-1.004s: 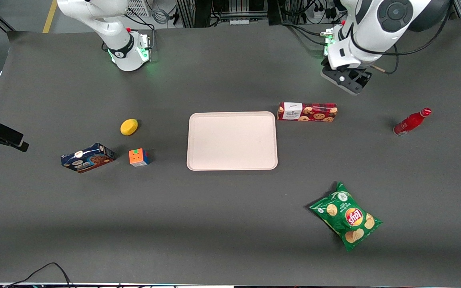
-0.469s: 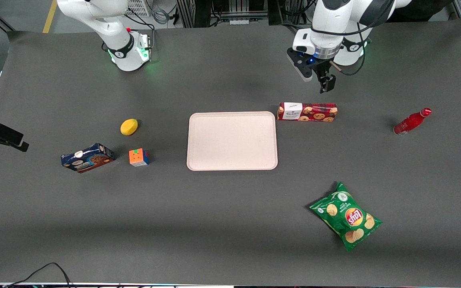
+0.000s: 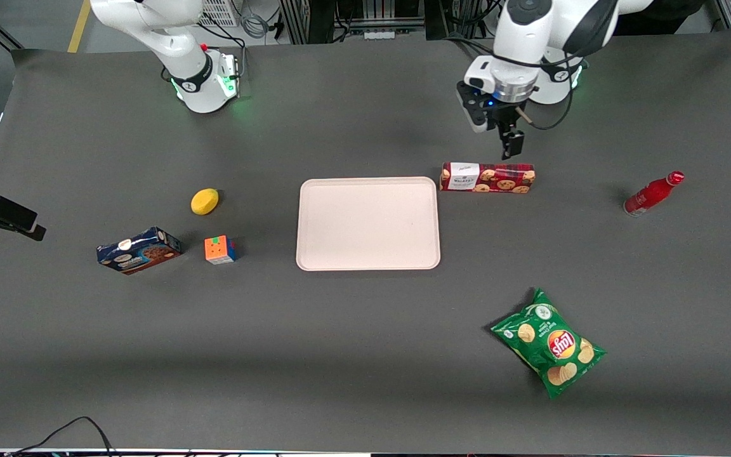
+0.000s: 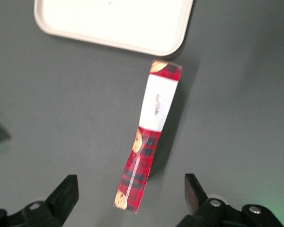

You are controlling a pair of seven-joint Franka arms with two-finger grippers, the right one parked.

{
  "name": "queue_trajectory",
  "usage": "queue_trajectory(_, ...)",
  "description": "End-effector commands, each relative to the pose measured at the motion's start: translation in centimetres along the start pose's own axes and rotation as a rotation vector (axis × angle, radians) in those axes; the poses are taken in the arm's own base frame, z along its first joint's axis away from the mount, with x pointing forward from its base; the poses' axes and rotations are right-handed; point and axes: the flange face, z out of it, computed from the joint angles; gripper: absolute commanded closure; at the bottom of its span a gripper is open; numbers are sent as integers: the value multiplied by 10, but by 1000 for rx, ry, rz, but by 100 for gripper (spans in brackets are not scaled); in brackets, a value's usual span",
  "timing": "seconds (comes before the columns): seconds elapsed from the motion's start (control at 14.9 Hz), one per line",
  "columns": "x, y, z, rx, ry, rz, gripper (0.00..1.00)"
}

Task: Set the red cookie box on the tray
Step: 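Lift the left gripper and move it over the red plaid cookie box, then lower the open left gripper onto the cookie box and close it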

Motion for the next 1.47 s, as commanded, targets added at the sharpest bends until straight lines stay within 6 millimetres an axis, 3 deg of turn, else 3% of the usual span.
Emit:
queue_trajectory(0.0, 18, 20, 12, 8, 15, 96, 0)
queue_trajectory(0.33, 17, 19, 48, -49, 29, 115, 0)
queue_trajectory(0.6, 7, 15, 59, -82, 11, 137, 0)
queue_trajectory(0.94, -4, 19, 87, -91, 32, 127, 0)
queue_trajectory(1.41, -6, 13, 110, -120, 66, 182, 0)
